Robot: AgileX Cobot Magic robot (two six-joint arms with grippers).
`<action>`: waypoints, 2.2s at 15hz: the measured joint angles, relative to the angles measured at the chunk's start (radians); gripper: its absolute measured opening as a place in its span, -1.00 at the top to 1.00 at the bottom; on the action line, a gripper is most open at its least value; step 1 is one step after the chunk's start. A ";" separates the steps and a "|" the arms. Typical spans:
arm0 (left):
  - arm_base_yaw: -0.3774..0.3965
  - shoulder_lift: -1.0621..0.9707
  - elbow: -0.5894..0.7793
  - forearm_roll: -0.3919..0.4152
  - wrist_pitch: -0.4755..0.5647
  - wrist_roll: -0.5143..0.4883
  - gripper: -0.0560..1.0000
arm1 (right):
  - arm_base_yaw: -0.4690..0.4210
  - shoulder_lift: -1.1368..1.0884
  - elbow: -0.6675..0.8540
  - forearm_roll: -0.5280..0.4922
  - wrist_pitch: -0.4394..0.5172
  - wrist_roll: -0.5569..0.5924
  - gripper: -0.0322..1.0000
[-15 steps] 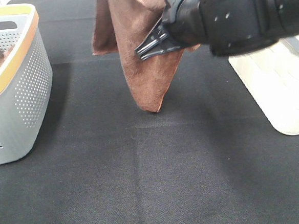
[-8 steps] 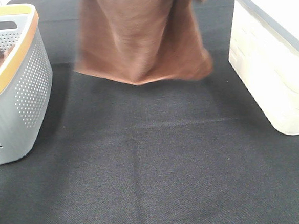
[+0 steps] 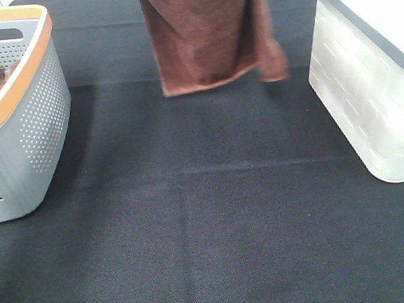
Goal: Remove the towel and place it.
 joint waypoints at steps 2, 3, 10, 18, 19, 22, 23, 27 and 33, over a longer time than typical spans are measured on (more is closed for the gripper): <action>0.013 0.028 0.000 0.015 -0.122 0.034 0.89 | 0.000 0.111 -0.090 -0.026 -0.012 -0.006 0.94; 0.020 0.039 0.000 0.018 -0.139 0.042 0.89 | 0.000 0.150 -0.115 -0.031 -0.022 -0.006 0.94; 0.030 0.079 0.000 0.009 0.382 0.047 0.89 | 0.008 0.232 -0.034 -0.002 -0.123 -0.007 0.94; 0.030 0.076 0.000 -0.092 0.864 0.047 0.89 | 0.041 0.053 0.396 0.001 -0.094 0.010 0.94; 0.027 0.076 0.000 -0.102 0.891 0.047 0.89 | 0.041 0.042 0.436 0.001 -0.085 0.012 0.94; -0.021 0.076 0.000 -0.083 0.948 0.047 0.89 | 0.041 0.030 0.526 0.001 -0.081 0.034 0.94; -0.046 0.076 0.000 -0.052 0.966 0.047 0.89 | 0.041 0.027 0.549 0.001 -0.081 0.049 0.94; -0.088 0.079 0.000 0.049 1.069 -0.036 0.89 | 0.041 -0.010 0.621 0.001 -0.053 0.076 0.94; -0.114 0.079 0.055 0.064 1.147 -0.055 0.89 | 0.042 -0.032 0.725 0.001 0.025 0.092 0.70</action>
